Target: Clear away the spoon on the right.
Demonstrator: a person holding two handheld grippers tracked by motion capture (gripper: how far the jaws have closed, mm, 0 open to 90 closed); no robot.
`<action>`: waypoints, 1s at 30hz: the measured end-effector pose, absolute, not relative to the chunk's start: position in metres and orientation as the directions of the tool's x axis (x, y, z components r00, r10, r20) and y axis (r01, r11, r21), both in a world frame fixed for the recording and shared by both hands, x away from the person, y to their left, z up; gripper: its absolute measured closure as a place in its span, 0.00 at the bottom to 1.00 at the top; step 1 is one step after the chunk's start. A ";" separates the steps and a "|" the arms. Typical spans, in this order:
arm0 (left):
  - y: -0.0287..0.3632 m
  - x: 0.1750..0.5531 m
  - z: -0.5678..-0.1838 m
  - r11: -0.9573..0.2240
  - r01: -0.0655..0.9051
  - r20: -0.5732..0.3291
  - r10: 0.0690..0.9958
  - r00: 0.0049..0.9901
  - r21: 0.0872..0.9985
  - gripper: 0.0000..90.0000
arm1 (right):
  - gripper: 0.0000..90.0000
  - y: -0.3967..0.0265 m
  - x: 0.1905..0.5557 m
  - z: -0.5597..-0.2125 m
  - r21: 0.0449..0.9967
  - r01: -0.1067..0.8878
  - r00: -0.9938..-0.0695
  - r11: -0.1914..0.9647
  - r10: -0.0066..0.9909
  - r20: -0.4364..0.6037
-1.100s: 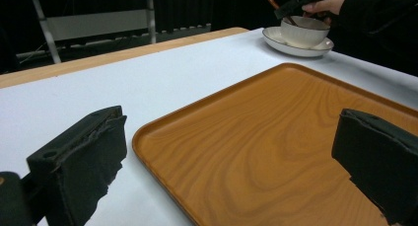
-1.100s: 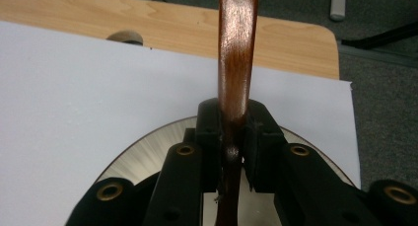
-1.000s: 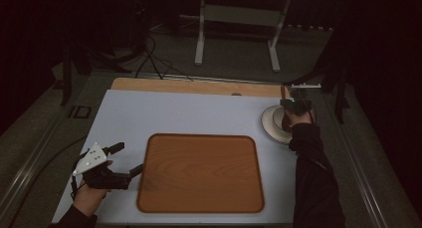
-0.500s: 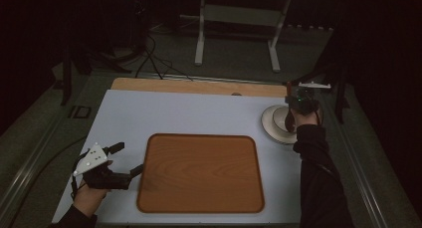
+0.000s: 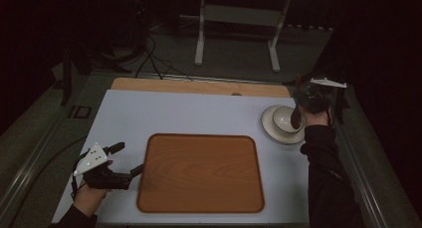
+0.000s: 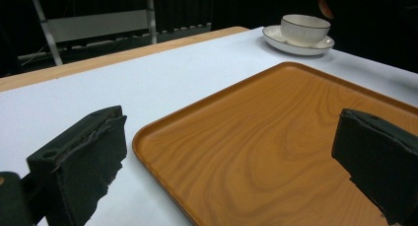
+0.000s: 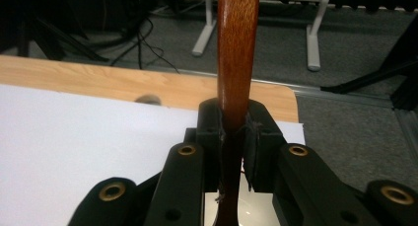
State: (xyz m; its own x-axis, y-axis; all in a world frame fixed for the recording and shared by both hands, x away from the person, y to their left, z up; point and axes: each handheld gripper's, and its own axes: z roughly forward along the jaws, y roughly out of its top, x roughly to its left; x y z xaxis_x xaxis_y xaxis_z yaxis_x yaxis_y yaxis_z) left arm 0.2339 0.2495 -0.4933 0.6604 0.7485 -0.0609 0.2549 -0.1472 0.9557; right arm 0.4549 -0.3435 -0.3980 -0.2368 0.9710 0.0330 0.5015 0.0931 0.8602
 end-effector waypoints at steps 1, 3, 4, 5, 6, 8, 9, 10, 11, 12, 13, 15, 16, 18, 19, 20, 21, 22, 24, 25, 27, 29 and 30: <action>0.249 0.234 -0.493 -0.147 0.255 -0.061 0.749 0.660 0.956 0.01 | 0.88 -0.343 0.453 -0.395 0.863 0.498 -0.240 0.087 0.970 0.041; 0.249 0.234 -0.493 -0.146 0.255 -0.062 0.748 0.661 0.956 0.01 | 0.88 -0.340 0.447 -0.390 0.866 0.493 -0.245 0.081 0.968 0.049; 0.249 0.234 -0.494 -0.146 0.256 -0.062 0.748 0.661 0.956 0.01 | 0.88 -0.338 0.444 -0.387 0.867 0.491 -0.253 0.085 0.966 0.048; 0.249 0.234 -0.494 -0.146 0.257 -0.064 0.747 0.661 0.955 0.01 | 0.88 -0.336 0.442 -0.385 0.868 0.488 -0.258 0.094 0.965 0.041; 0.249 0.234 -0.494 -0.145 0.257 -0.065 0.746 0.663 0.955 0.01 | 0.88 -0.334 0.438 -0.382 0.870 0.483 -0.264 0.095 0.964 0.041; 0.249 0.234 -0.494 -0.148 0.256 -0.063 0.746 0.663 0.955 0.01 | 0.88 -0.330 0.432 -0.378 0.872 0.480 -0.276 0.100 0.960 0.042; 0.249 0.234 -0.494 -0.147 0.257 -0.064 0.745 0.664 0.955 0.01 | 0.88 -0.328 0.429 -0.376 0.873 0.477 -0.279 0.099 0.959 0.043; 0.249 0.234 -0.494 -0.146 0.256 -0.064 0.745 0.664 0.956 0.01 | 0.88 -0.325 0.425 -0.374 0.872 0.479 -0.284 0.098 0.957 0.048; 0.249 0.234 -0.493 -0.146 0.256 -0.063 0.745 0.664 0.956 0.01 | 0.88 -0.323 0.422 -0.373 0.873 0.477 -0.288 0.101 0.956 0.046; 0.249 0.233 -0.493 -0.145 0.255 -0.064 0.745 0.664 0.956 0.01 | 0.88 -0.321 0.419 -0.372 0.872 0.478 -0.289 0.103 0.956 0.045; 0.249 0.233 -0.493 -0.145 0.254 -0.063 0.745 0.664 0.956 0.01 | 0.88 -0.319 0.415 -0.370 0.871 0.481 -0.292 0.104 0.955 0.048; 0.248 0.233 -0.493 -0.148 0.253 -0.062 0.743 0.666 0.956 0.01 | 0.88 -0.315 0.409 -0.368 0.873 0.479 -0.297 0.098 0.953 0.056; 0.248 0.233 -0.493 -0.148 0.253 -0.061 0.743 0.667 0.956 0.01 | 0.88 -0.312 0.404 -0.366 0.874 0.476 -0.296 0.099 0.954 0.053; 0.249 0.233 -0.493 -0.147 0.253 -0.062 0.743 0.667 0.956 0.01 | 0.88 -0.308 0.398 -0.364 0.873 0.478 -0.297 0.100 0.954 0.053; 0.249 0.233 -0.493 -0.147 0.252 -0.062 0.743 0.667 0.957 0.01 | 0.88 -0.305 0.395 -0.364 0.872 0.479 -0.296 0.101 0.954 0.052; 0.249 0.233 -0.493 -0.145 0.253 -0.063 0.743 0.666 0.957 0.01 | 0.88 -0.303 0.392 -0.363 0.872 0.479 -0.297 0.101 0.953 0.053; 0.249 0.233 -0.493 -0.146 0.252 -0.062 0.744 0.666 0.957 0.01 | 0.88 -0.301 0.389 -0.362 0.871 0.480 -0.297 0.100 0.953 0.054; 0.249 0.233 -0.493 -0.146 0.252 -0.062 0.744 0.666 0.957 0.01 | 0.88 -0.299 0.386 -0.362 0.872 0.479 -0.296 0.096 0.953 0.058; 0.249 0.233 -0.493 -0.149 0.252 -0.059 0.744 0.665 0.956 0.01 | 0.88 -0.294 0.380 -0.361 0.870 0.480 -0.284 0.112 0.958 0.034; 0.248 0.233 -0.493 -0.153 0.251 -0.056 0.744 0.665 0.956 0.01 | 0.88 -0.292 0.377 -0.361 0.871 0.478 -0.283 0.112 0.958 0.032; 0.248 0.233 -0.493 -0.152 0.251 -0.057 0.744 0.666 0.956 0.01 | 0.88 -0.289 0.371 -0.362 0.869 0.486 -0.288 0.099 0.956 0.052; 0.248 0.233 -0.493 -0.158 0.247 -0.049 0.743 0.668 0.956 0.01 | 0.88 -0.284 0.364 -0.363 0.871 0.483 -0.297 0.091 0.953 0.066; 0.248 0.233 -0.493 -0.157 0.247 -0.050 0.743 0.667 0.956 0.01 | 0.88 -0.282 0.362 -0.363 0.871 0.483 -0.302 0.089 0.951 0.071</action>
State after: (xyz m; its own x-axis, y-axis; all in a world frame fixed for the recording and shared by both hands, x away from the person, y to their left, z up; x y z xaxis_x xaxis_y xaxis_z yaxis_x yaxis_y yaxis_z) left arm 0.2327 0.2475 -0.4925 0.6671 0.7432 -0.0505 0.2474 -0.1571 0.9561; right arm 0.3619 -0.2817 -0.3633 -0.3018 0.9508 0.0705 0.4829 0.0887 0.8712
